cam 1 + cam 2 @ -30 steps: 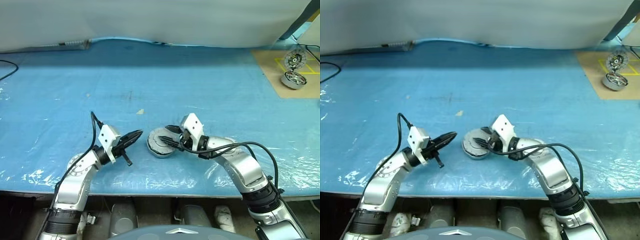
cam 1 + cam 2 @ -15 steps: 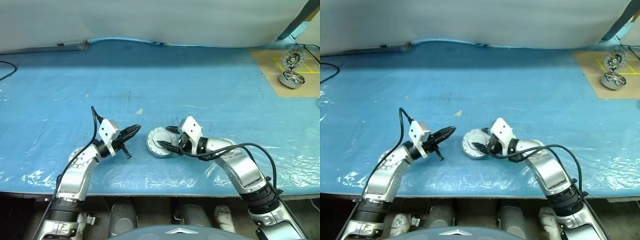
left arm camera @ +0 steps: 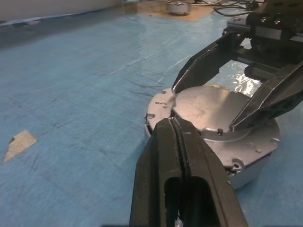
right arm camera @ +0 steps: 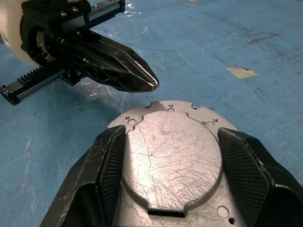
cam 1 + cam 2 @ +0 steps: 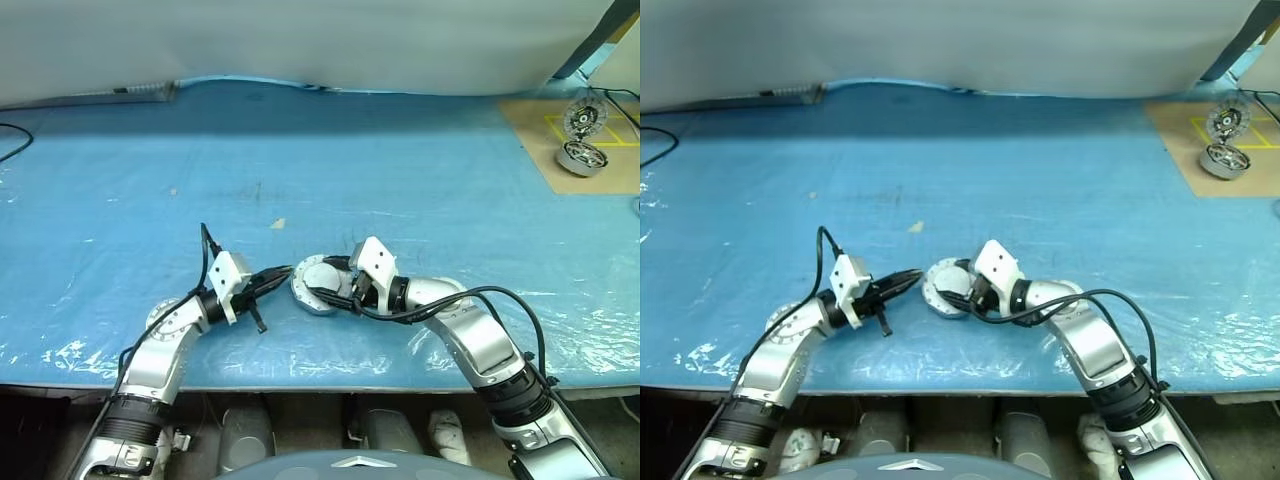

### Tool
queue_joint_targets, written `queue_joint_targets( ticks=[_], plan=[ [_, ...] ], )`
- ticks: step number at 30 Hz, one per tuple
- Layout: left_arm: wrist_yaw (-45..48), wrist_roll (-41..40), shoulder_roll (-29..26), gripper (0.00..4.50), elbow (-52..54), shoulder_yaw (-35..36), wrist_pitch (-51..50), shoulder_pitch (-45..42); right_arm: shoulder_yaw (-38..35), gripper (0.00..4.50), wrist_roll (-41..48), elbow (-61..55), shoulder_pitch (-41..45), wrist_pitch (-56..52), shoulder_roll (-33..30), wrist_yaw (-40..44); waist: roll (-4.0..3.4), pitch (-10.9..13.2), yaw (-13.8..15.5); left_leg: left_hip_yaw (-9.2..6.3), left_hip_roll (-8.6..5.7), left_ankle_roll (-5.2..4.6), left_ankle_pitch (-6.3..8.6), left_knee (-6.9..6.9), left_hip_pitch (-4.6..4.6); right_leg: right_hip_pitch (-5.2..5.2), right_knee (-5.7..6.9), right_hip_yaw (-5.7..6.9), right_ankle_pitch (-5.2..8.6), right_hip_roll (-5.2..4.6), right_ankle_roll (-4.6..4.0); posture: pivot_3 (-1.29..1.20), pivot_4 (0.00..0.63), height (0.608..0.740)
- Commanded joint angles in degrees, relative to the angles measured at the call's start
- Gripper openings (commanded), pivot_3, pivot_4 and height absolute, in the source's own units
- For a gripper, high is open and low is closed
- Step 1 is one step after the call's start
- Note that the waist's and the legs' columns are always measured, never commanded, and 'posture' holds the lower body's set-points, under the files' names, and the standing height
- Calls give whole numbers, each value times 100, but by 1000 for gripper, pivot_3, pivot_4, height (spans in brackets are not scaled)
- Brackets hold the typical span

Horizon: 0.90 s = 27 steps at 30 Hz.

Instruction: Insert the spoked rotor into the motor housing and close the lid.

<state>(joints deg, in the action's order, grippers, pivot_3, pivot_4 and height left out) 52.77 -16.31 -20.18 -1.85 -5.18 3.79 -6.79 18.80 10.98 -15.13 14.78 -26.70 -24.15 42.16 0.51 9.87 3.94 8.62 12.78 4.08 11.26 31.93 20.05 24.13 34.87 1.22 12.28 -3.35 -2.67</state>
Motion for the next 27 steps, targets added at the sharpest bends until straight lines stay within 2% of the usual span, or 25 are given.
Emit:
queue_joint_targets(
  ticks=[1,5,8,10,16,23,27],
  plan=[
    [-184,75,20,0,477,-184,-332,-213,92,3251,2,-91,-50,24,-24,117,0,0,0,0,0,0,0,1,-1,0,1,0,0,0,0,0,150,740],
    [-472,53,65,0,958,-318,-938,-432,72,3251,12,-134,-86,-23,-95,180,-1,-1,0,-1,1,0,0,8,1,0,4,0,-1,0,-1,0,150,740],
    [-673,-8,94,0,1313,-374,-1406,-582,71,3851,-54,-98,-112,34,-62,105,-2,-1,0,-1,1,0,0,10,2,0,5,0,-1,0,-1,0,150,740],
    [-721,-59,51,0,1483,-329,-1535,-534,82,4471,-149,-68,-124,119,-25,20,-2,-1,-8,-1,1,0,0,11,4,0,5,0,-1,1,-1,0,150,740],
    [-665,-212,-165,0,1718,-55,-1309,17,88,4471,-187,18,-113,190,12,45,-5,-3,-15,0,2,0,0,13,4,-2,7,0,-1,2,-2,0,150,740],
    [-696,-119,-174,0,1418,25,-856,370,86,4471,-201,226,-38,257,173,25,-6,-4,-7,-1,3,-1,0,26,1,-3,7,1,-6,0,-1,0,150,740],
    [-763,-113,-130,0,1248,52,-660,478,62,3224,-166,277,-38,217,313,-38,-6,-4,-15,-1,3,-1,0,25,2,-3,6,0,-7,0,-1,0,150,740]
  ],
)
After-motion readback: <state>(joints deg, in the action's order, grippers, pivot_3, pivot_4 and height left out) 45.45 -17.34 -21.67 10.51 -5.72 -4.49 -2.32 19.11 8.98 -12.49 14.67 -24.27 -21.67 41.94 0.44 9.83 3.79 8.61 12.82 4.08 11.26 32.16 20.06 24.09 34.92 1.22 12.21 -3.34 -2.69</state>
